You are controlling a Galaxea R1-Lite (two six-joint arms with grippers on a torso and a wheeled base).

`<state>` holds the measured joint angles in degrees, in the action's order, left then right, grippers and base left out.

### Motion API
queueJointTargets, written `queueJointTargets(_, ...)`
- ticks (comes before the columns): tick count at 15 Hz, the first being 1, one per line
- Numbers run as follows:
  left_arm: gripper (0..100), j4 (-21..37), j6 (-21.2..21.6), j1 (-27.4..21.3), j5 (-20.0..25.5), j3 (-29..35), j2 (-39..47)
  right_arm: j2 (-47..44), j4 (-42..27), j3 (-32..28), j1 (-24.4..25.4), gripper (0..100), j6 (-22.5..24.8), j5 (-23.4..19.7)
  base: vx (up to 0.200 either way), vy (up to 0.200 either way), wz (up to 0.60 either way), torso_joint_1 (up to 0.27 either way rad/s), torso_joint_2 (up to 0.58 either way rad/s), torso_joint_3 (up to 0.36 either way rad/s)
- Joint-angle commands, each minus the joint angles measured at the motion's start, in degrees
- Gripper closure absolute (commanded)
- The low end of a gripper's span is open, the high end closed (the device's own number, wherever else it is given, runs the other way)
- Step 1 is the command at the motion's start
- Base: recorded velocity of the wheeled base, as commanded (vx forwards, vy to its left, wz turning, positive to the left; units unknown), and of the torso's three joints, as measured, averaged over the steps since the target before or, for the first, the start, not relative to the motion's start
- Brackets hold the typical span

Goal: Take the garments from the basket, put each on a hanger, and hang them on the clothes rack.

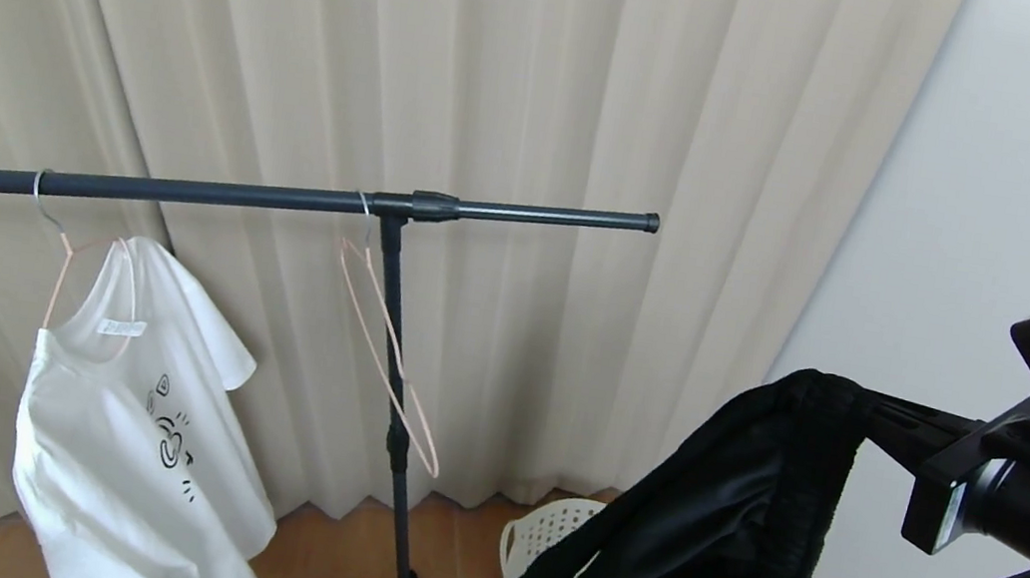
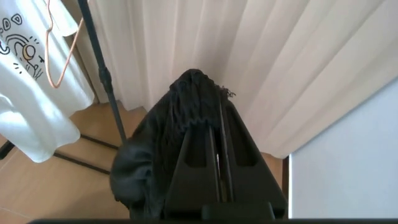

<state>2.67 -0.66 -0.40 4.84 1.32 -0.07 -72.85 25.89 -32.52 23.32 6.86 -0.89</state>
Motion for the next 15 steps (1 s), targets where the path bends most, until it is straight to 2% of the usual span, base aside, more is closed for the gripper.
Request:
queueJointTargets(1,0,-0.03,-0.04,0.05,-0.01,0.0,0.07,-0.01,0.12,0.0,0.06,100,-0.01,-0.08,0.0,0.0,0.6,0.007,0.0,0.002)
queueJointTargets(4,0,-0.03,-0.04,-0.04,-0.01,0.0,0.07,0.08,0.12,0.0,0.06,100,-0.01,0.01,0.0,0.0,0.0,0.0,0.0,0.0)
queueJointTargets(7,0,-0.03,-0.04,0.05,-0.01,0.0,0.07,0.17,0.12,0.0,0.06,100,-0.01,0.01,-0.2,0.0,0.0,0.001,0.0,0.002)
queueJointTargets(12,0,-0.03,-0.04,0.05,0.08,0.0,0.07,0.17,0.12,0.0,-0.03,100,-0.01,0.01,-0.2,0.2,0.0,-0.004,0.0,0.005)
queueJointTargets(15,0,-0.03,-0.04,0.05,0.08,0.0,0.07,0.17,0.12,0.0,-0.03,100,-0.01,0.01,0.0,0.2,0.0,-0.001,0.0,0.005)
